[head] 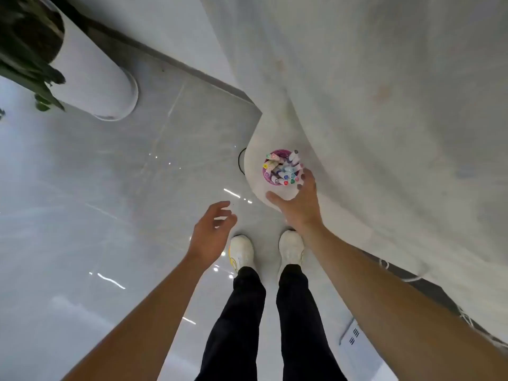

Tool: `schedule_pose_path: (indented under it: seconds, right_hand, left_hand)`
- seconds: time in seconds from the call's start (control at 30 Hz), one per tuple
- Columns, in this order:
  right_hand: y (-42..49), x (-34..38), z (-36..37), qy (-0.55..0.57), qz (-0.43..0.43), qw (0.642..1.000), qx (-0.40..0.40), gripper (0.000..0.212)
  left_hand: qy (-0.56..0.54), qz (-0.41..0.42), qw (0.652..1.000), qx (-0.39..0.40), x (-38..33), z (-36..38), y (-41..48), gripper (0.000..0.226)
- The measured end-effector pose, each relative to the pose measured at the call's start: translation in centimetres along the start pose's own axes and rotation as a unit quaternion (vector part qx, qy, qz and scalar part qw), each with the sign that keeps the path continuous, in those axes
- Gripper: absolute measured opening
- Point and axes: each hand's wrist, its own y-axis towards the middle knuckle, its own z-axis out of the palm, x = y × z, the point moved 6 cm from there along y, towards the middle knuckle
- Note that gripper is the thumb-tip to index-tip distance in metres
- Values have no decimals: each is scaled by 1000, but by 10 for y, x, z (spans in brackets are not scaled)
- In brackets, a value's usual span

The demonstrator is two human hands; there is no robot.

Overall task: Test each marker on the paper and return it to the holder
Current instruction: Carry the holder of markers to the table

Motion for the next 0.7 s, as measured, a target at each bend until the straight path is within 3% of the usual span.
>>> schedule_pose_path:
  seconds: [0.27, 0.4, 0.7]
  right_hand:
    - [39, 15, 17, -15, -89, 994, -66, 116]
    - [47, 23, 21, -57, -133, 985, -90, 88]
    - [-2, 21, -4, -59, -129, 989, -32, 78]
  left_hand:
    - [-55, -57, 997, 0, 24, 11, 19, 48]
    - [-62, -82, 995, 6, 37, 10, 11, 44]
    - [-112, -101, 988, -18, 37, -7, -53, 47]
